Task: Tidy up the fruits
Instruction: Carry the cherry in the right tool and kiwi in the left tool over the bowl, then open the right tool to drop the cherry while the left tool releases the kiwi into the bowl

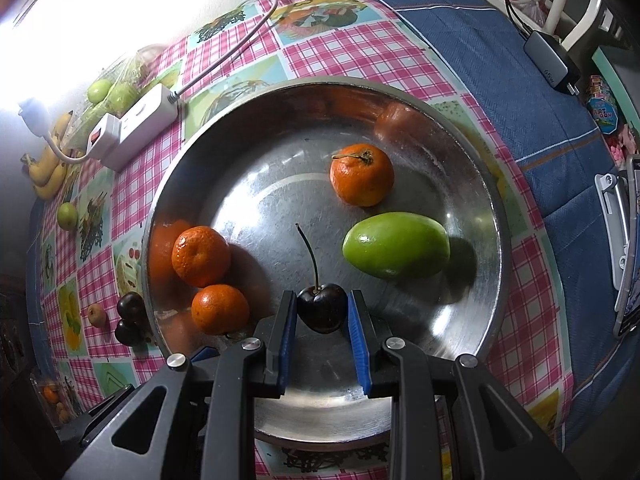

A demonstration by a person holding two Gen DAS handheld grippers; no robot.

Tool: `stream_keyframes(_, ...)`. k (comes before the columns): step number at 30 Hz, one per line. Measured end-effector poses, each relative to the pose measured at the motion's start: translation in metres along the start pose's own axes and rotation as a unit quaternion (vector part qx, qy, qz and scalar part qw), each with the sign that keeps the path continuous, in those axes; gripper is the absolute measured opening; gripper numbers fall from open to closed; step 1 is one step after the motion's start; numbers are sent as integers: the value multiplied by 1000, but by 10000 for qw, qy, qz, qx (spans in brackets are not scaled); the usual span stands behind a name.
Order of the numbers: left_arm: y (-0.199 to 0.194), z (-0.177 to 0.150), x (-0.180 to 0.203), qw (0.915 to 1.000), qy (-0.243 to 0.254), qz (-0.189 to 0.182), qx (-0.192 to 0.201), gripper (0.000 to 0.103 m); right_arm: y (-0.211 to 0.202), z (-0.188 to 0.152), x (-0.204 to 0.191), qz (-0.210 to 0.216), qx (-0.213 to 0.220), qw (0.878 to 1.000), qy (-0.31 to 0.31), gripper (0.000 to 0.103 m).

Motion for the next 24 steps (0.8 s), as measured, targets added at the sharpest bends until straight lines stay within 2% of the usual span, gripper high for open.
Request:
stream_keyframes(18, -20, 3, -8, 9998, -81, -76, 151, 28, -13, 5, 1, 19, 177, 9998, 18, 29)
stream_keyframes(24, -29, 6, -15, 9996, -97, 53, 263, 28, -15, 7, 0, 26, 223, 9997, 33, 29)
Point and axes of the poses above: each gripper's, at about its wrist camera, not at the fingertips, and y roughly the way its jaws point, x to its right, z to its top, the point moved 2 cm from there along y, roughly the way its jaws point, and after that the axes turned 7 degrees about x, right-handed, at the moved point
